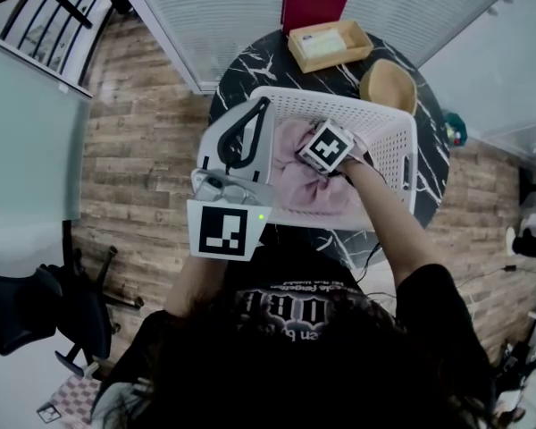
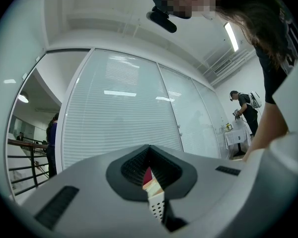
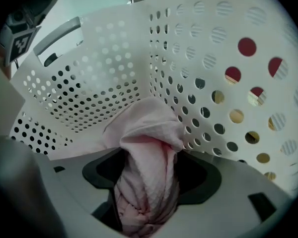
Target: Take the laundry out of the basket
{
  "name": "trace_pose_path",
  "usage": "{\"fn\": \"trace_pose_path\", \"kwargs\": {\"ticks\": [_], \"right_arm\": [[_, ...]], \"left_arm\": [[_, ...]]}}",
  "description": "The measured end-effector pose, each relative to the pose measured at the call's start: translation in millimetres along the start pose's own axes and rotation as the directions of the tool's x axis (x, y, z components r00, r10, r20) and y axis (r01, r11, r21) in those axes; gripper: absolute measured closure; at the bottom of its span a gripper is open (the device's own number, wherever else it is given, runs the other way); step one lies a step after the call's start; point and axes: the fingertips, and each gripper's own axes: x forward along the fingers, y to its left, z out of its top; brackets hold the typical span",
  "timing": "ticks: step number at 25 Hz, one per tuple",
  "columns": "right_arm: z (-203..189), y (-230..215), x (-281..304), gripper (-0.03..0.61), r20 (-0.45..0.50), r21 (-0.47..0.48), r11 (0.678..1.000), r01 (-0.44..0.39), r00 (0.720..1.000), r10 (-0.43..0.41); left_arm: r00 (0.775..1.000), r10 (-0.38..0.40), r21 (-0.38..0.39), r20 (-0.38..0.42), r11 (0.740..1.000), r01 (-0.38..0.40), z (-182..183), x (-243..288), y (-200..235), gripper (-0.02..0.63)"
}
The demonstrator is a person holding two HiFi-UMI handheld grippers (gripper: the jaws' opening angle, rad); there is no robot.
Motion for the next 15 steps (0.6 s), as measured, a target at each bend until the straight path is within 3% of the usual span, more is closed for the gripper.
{"fn": "trace_pose_path", "kwargs": {"ticks": [12,15], "right_arm": [[-1,13,16,0.318,-0.061,-0.01,0.998,-0.057,0.997,0.056],[-6,-5,12,0.372,-0.099,-0.065,0.997,0.044,0.994,-0.05]], "left_arm": [[1.0,-0.008,-0.007,-0.008,1.0,0.008,-5,0,1,0.614],[1.0,-0.004,-0.01,-0.007,1.0,0.004,-5,-1,3,0.614]]}}
